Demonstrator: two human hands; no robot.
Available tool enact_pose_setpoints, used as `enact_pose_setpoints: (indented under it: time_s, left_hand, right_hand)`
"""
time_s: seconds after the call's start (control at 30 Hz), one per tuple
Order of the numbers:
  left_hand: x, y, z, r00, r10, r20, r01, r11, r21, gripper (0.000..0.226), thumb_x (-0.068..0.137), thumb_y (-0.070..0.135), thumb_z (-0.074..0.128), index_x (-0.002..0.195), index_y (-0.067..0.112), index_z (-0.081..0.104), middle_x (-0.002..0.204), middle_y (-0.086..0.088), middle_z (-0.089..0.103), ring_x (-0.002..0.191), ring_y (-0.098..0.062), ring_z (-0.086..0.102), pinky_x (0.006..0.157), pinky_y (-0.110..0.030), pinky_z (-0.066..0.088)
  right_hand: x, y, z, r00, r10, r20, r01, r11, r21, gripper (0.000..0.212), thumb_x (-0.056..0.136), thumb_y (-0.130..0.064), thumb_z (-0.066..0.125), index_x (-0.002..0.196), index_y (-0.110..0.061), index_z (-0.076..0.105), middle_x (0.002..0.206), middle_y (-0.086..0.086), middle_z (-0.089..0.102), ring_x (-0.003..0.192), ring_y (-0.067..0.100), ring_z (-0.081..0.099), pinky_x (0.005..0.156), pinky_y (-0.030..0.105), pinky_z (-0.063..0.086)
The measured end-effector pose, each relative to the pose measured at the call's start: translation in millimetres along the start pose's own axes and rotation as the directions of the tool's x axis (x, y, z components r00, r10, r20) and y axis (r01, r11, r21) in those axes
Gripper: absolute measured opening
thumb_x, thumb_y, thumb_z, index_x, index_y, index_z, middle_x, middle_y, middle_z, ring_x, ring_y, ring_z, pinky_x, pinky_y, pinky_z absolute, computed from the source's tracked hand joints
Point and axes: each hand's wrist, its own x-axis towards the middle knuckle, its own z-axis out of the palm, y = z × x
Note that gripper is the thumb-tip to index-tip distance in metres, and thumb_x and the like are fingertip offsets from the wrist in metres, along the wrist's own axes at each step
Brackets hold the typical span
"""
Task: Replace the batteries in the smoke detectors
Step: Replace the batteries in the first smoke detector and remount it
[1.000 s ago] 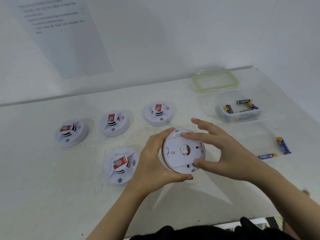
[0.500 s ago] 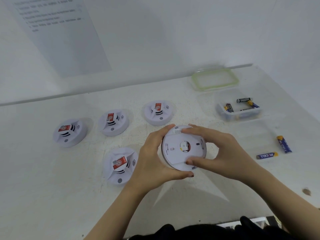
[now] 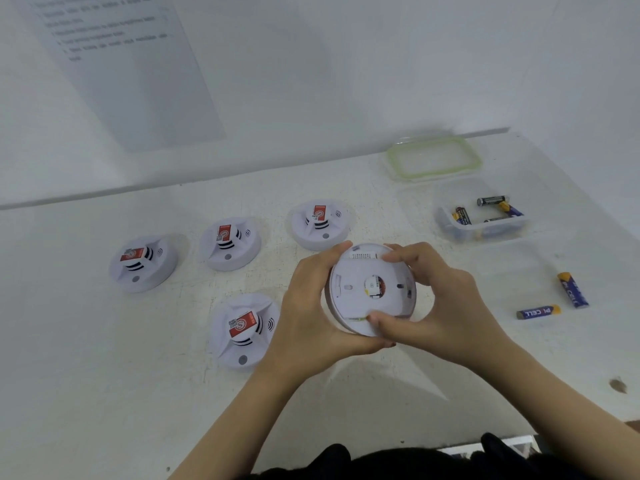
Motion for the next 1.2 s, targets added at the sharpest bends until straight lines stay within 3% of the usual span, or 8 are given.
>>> enact_pose_setpoints:
  time_s: [0.23, 0.37, 0.47, 0.6, 0.8, 0.9, 1.0, 1.2]
  left_hand:
    - [3, -6, -1, 1.0, -0.025, -0.014, 0.025, 0.999, -0.021, 0.105, 0.049, 0.036, 0.095, 0.136, 0.026, 0.038, 0.136, 0.023, 0.039, 0.13, -0.012, 0.043, 0.102, -0.033, 0.046]
    - [6, 3, 1, 1.0, -0.005, 0.018, 0.005, 1.0, -0.012, 0.101, 0.056, 0.037, 0.091, 0.139, 0.021, 0.036, 0.144, 0.03, 0.028, 0.136, -0.002, 0.034, 0.106, -0.021, 0.039]
    - [9, 8, 0, 0.997, -0.006, 0.077, 0.011, 0.998, -0.061, 0.105, 0.059, 0.031, 0.091, 0.144, 0.014, 0.032, 0.143, 0.043, 0.017, 0.135, 0.003, 0.033, 0.106, -0.021, 0.04]
    - [12, 3, -2, 0.987, -0.051, 0.153, 0.062, 0.996, -0.067, 0.118, 0.055, 0.041, 0.09, 0.15, 0.019, 0.023, 0.155, 0.024, 0.019, 0.141, 0.001, 0.025, 0.112, -0.018, 0.031]
    - [11, -5, -1, 0.963, -0.145, 0.229, 0.172, 0.98, -0.101, 0.112, 0.044, 0.047, 0.091, 0.139, 0.04, 0.033, 0.146, 0.024, 0.036, 0.137, 0.008, 0.028, 0.109, -0.015, 0.027]
    - [11, -6, 0, 0.971, -0.144, 0.193, 0.168, 0.979, -0.114, 0.101, 0.047, 0.053, 0.085, 0.134, 0.037, 0.036, 0.134, 0.025, 0.044, 0.127, 0.008, 0.041, 0.1, -0.005, 0.033]
    - [11, -9, -1, 0.975, -0.166, 0.146, 0.185, 0.975, -0.126, 0.101, 0.049, 0.055, 0.082, 0.136, 0.028, 0.039, 0.134, 0.017, 0.047, 0.126, 0.002, 0.044, 0.102, -0.014, 0.039]
    - [9, -12, -1, 0.978, -0.194, 0.08, 0.201, 0.976, -0.087, 0.106, 0.047, 0.041, 0.093, 0.137, 0.025, 0.039, 0.132, 0.019, 0.042, 0.122, 0.008, 0.039, 0.099, -0.015, 0.043]
  right_hand:
    - [2, -6, 5, 0.996, 0.084, 0.035, -0.086, 0.994, 0.072, 0.054, 0.068, -0.058, 0.064, 0.117, -0.04, 0.049, 0.112, -0.031, 0.055, 0.103, -0.003, 0.056, 0.074, 0.016, 0.052]
    - [3, -15, 13, 0.979, 0.2, 0.048, -0.206, 0.939, 0.275, 0.068, 0.052, -0.057, 0.073, 0.113, -0.048, 0.044, 0.112, -0.034, 0.053, 0.106, -0.009, 0.053, 0.073, 0.012, 0.051]
    - [4, -14, 16, 0.962, 0.264, 0.066, -0.265, 0.856, 0.443, 0.08, 0.047, -0.044, 0.082, 0.117, -0.042, 0.042, 0.117, -0.018, 0.059, 0.107, 0.001, 0.058, 0.068, 0.025, 0.057]
    - [3, -10, 11, 0.95, 0.234, 0.206, -0.31, 0.633, 0.71, 0.084, 0.062, -0.03, 0.073, 0.135, -0.043, 0.033, 0.127, -0.001, 0.062, 0.107, 0.023, 0.064, 0.073, 0.032, 0.056]
    - [3, -2, 15, 0.932, 0.142, 0.333, -0.36, 0.446, 0.819, 0.084, 0.07, -0.027, 0.07, 0.137, -0.056, 0.029, 0.136, -0.007, 0.053, 0.119, 0.027, 0.057, 0.08, 0.042, 0.055]
    - [2, 1, 13, 0.93, 0.154, 0.333, -0.366, 0.444, 0.818, 0.074, 0.077, -0.028, 0.069, 0.137, -0.052, 0.033, 0.134, -0.006, 0.055, 0.116, 0.028, 0.059, 0.075, 0.038, 0.056]
    - [2, 2, 9, 0.922, 0.214, 0.323, -0.387, 0.457, 0.801, 0.064, 0.082, -0.012, 0.043, 0.133, -0.049, 0.041, 0.128, -0.007, 0.06, 0.108, 0.031, 0.063, 0.07, 0.04, 0.057]
    - [0, 3, 10, 0.933, 0.277, 0.23, -0.354, 0.593, 0.723, 0.045, 0.098, -0.014, 0.041, 0.131, -0.043, 0.046, 0.124, -0.008, 0.063, 0.103, 0.028, 0.066, 0.069, 0.042, 0.058]
